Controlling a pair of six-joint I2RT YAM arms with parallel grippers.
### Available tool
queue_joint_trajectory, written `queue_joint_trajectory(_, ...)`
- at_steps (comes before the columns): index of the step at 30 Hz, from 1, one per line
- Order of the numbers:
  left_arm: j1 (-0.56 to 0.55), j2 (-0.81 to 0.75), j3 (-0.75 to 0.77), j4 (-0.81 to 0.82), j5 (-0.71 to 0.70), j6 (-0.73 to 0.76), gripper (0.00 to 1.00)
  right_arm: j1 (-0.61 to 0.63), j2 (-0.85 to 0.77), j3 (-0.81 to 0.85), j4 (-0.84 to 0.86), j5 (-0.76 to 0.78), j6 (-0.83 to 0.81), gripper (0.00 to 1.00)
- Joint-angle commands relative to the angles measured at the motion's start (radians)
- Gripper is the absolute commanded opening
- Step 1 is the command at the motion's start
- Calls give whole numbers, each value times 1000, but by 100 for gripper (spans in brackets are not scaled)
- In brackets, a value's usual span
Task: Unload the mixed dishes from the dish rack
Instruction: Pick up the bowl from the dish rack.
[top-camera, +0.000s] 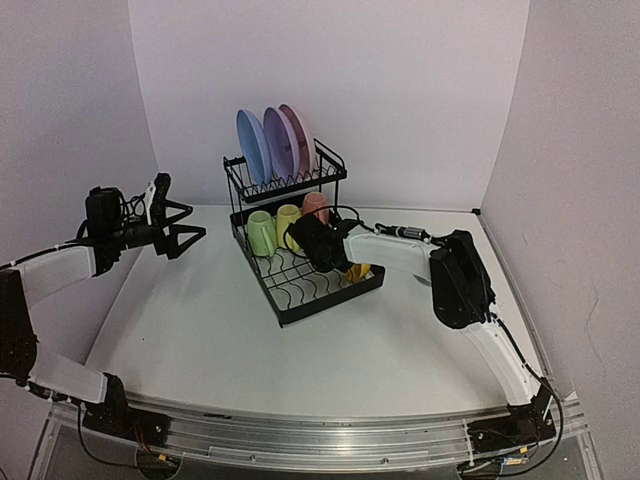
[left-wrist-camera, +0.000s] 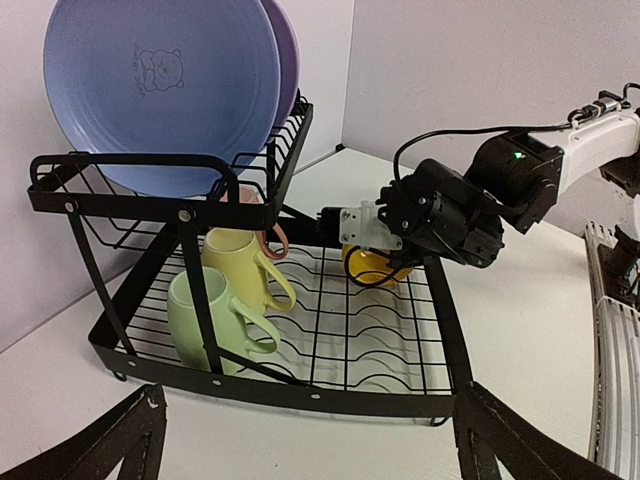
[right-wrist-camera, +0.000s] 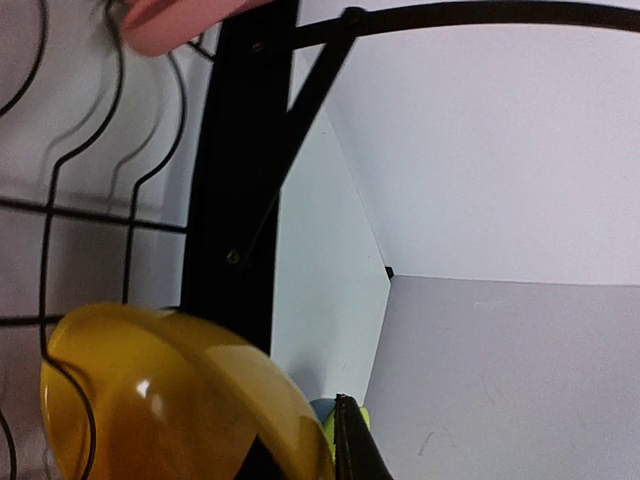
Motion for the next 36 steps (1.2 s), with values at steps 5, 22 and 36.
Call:
queue_joint_trajectory(5, 6, 6, 25, 47, -9, -13, 100, -2, 3, 24, 44, 73, -60, 0)
queue_joint_trajectory(22, 8, 0, 13, 65, -13, -7, 100, 27, 0, -149, 954, 193, -845, 0)
queue_joint_trajectory(36, 11, -9, 2, 72, -13, -8, 100, 25, -92, -249, 1196, 217, -1046, 0)
